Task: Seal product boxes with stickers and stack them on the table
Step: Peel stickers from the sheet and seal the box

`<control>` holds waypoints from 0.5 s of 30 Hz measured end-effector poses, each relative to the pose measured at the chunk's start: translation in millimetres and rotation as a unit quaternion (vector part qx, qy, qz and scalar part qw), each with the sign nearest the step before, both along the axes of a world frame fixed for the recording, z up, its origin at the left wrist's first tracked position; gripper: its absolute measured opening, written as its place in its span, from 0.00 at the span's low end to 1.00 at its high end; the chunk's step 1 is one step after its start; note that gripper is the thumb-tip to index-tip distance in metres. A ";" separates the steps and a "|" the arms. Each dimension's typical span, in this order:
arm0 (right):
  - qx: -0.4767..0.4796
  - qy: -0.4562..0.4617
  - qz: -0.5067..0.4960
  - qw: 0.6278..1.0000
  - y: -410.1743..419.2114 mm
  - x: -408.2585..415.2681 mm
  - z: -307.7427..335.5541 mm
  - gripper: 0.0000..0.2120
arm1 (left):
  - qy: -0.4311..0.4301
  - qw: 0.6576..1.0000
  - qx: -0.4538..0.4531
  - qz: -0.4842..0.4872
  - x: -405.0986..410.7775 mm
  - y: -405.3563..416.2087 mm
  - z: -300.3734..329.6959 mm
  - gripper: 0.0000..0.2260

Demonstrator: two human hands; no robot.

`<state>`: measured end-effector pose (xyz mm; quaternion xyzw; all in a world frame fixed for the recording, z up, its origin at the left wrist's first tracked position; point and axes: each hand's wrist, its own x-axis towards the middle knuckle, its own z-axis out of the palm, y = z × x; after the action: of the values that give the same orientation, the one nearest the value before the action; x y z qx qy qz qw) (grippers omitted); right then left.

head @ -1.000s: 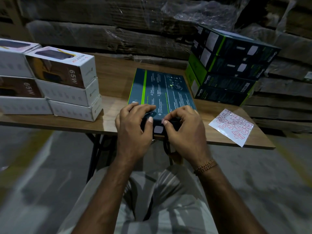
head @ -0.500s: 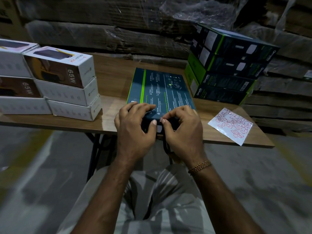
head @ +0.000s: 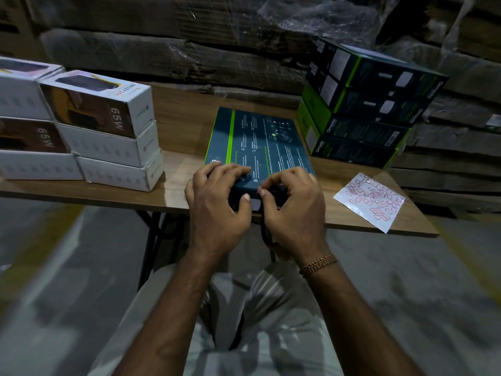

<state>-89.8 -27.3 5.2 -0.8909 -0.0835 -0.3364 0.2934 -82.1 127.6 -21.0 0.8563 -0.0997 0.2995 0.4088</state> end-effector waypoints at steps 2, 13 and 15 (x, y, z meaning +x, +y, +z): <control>-0.003 0.000 0.001 1.000 0.7 -0.3 0.6 0.04 | 0.001 1.000 0.001 0.000 -0.1 0.4 -0.4 0.22; 0.028 -0.032 0.020 0.999 -2.0 -1.8 -1.4 0.12 | -0.001 1.000 0.000 0.005 0.1 -0.3 -2.5 0.23; 0.011 -0.067 0.017 0.998 -3.3 -2.2 -7.5 0.10 | -0.004 1.000 0.002 0.006 0.0 -0.2 -2.9 0.24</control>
<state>-92.0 -30.6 -2.3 -0.8614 -0.1143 -0.3916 0.3026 -82.1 127.4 -23.9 0.8565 -0.0972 0.3053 0.4047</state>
